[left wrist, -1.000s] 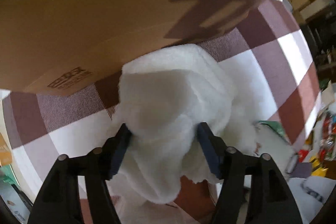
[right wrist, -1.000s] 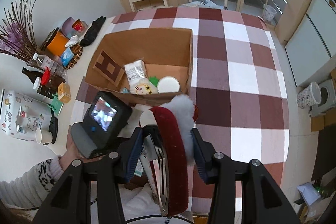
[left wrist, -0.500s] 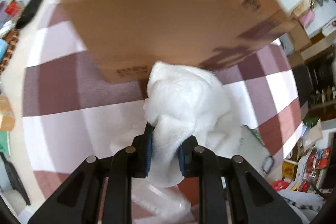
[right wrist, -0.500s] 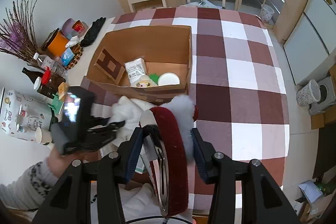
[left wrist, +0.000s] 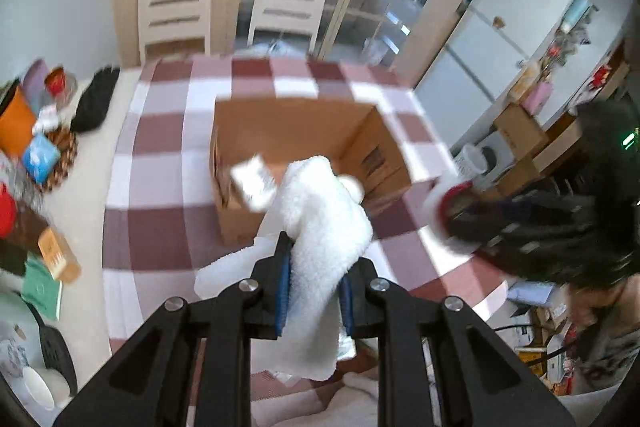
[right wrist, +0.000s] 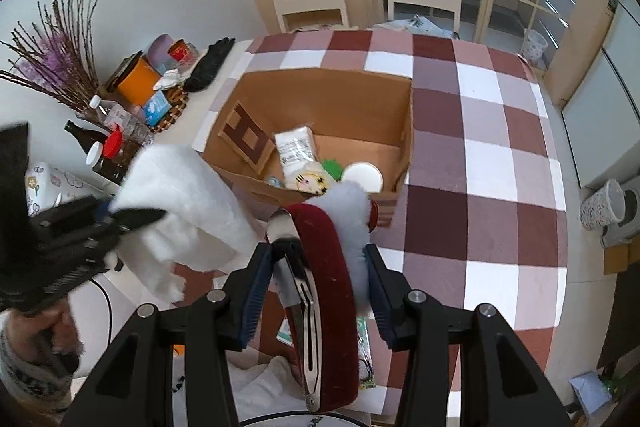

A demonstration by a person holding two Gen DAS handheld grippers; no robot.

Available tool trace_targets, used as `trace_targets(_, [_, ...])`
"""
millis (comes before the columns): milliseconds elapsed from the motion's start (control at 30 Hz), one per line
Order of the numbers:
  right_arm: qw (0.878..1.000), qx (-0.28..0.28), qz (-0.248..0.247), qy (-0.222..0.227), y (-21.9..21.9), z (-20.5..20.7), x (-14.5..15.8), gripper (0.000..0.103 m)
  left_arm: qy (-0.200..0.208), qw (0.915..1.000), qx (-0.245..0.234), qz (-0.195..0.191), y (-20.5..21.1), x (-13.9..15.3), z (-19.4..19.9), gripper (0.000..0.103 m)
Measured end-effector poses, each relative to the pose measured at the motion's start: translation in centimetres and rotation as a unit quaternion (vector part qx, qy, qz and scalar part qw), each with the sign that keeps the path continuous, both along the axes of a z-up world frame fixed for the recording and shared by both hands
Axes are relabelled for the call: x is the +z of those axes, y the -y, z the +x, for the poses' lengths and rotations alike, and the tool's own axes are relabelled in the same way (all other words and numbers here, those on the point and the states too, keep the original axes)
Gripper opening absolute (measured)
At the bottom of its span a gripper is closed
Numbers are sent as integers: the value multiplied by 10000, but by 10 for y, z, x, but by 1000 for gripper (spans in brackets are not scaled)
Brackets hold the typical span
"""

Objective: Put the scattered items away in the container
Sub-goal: 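Lift and carry the towel and red clip up over the cardboard box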

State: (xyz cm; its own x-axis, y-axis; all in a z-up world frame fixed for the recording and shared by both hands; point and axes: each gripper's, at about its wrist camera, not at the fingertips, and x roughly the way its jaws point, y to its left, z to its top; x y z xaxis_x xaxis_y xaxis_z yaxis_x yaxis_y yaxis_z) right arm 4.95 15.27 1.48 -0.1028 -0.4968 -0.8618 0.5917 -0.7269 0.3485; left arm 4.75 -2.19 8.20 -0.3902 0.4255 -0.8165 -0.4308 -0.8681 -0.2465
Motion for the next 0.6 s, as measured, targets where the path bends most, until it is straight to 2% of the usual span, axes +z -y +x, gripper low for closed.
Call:
trace_targets(267, [9996, 90, -99, -244, 7, -5, 20, 47, -390, 9983, -106, 423, -4, 59, -12, 21])
trace_targets(433, [9992, 40, -182, -353, 6, -15, 31, 47, -662, 9968, -144, 420, -12, 83, -20, 21])
trace_targets(600, [9987, 20, -215, -458, 7, -26, 39, 47, -766, 9966, -8, 305, -20, 94, -35, 21])
